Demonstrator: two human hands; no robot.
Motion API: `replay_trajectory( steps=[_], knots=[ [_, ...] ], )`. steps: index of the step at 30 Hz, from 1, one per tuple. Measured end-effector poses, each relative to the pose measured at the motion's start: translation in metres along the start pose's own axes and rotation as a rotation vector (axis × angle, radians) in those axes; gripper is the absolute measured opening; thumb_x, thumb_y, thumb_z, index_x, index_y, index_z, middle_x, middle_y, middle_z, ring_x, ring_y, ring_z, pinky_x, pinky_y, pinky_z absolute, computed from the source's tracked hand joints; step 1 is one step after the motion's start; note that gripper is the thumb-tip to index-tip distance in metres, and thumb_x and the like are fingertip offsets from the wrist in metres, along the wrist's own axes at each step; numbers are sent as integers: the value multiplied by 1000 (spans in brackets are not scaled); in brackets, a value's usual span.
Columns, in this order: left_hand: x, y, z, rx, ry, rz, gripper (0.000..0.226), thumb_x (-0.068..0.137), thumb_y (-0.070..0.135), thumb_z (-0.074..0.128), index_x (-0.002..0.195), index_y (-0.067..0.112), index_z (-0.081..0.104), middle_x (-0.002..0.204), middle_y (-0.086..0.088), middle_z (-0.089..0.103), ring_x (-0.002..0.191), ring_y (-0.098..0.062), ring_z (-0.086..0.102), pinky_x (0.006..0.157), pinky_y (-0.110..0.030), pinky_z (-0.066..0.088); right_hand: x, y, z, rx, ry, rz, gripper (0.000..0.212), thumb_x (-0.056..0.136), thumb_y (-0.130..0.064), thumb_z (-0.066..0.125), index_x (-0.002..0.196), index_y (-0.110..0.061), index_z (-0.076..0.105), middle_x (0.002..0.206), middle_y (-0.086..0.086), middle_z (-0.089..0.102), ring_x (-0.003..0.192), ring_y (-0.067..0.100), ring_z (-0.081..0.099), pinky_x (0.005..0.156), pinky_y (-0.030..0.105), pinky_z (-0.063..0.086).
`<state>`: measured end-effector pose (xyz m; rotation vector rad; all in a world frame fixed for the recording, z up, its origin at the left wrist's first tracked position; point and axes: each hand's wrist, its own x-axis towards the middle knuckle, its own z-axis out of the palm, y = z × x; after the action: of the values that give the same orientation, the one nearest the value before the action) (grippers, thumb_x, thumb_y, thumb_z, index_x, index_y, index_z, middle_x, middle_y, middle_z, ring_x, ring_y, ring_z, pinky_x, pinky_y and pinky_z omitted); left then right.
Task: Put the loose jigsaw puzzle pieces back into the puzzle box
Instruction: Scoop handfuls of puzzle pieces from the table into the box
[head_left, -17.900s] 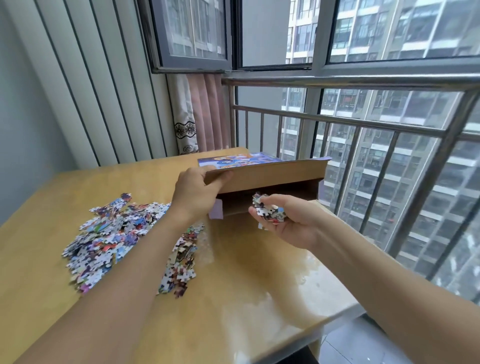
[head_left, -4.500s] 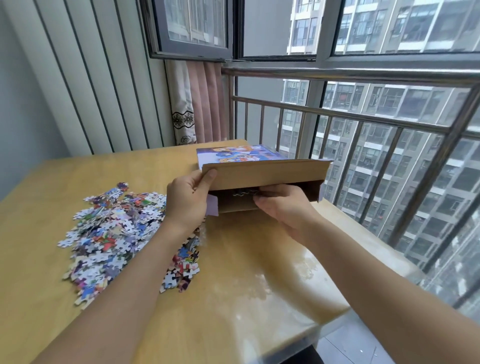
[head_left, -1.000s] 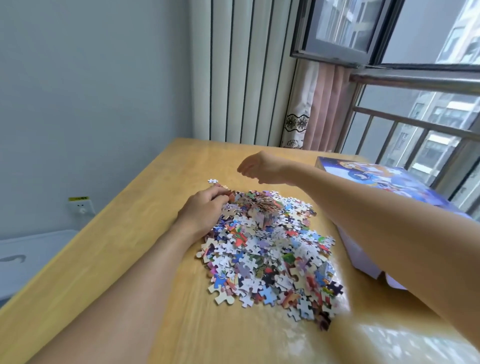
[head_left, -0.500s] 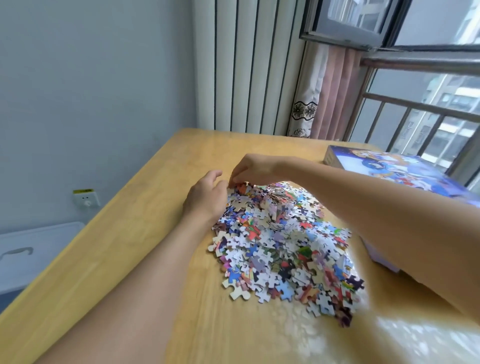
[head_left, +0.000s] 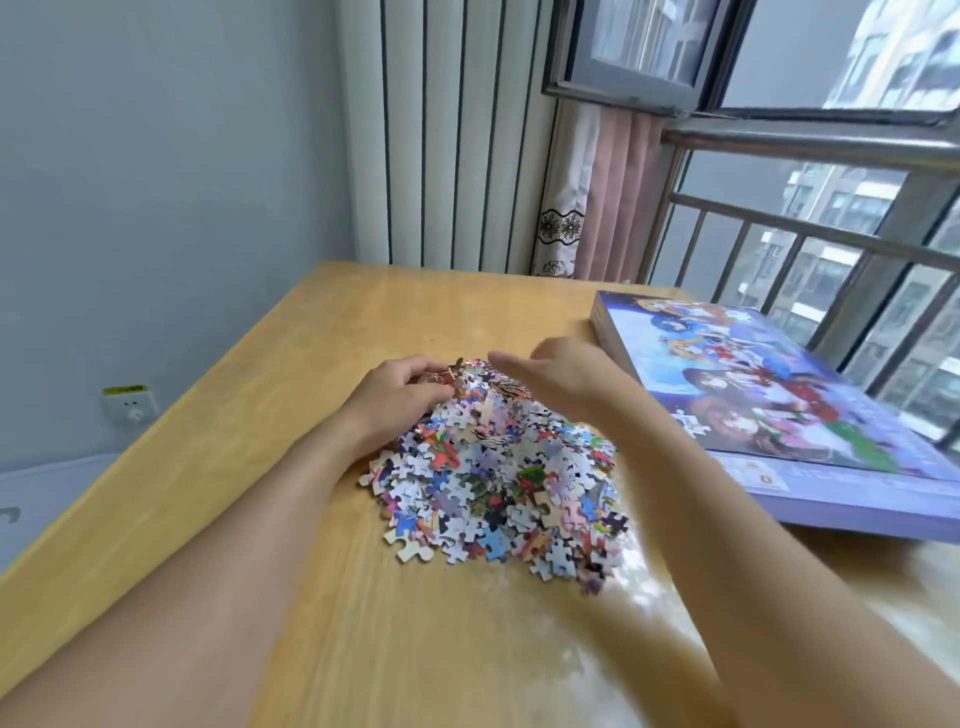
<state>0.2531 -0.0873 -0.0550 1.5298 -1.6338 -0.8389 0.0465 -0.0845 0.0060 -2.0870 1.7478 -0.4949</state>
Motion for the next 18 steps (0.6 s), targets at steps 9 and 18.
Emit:
replay_trajectory(
  steps=[9,18],
  knots=[
    [-2,7,4,-168,168,109,13,96,23,65,105,23,76,98,3,72,89,-5,64,68,-8,46,-3,5,21,154,-154,9,112,55,-72,84,147,-21,45,141,1,55,125,20,55,98,33,48],
    [-10,14,3,-318,211,120,14,98,23,63,104,19,75,84,8,72,72,-9,62,57,-12,46,2,7,32,343,-94,-126,86,61,-46,94,136,-25,58,117,-3,60,100,12,63,74,20,46]
  ],
)
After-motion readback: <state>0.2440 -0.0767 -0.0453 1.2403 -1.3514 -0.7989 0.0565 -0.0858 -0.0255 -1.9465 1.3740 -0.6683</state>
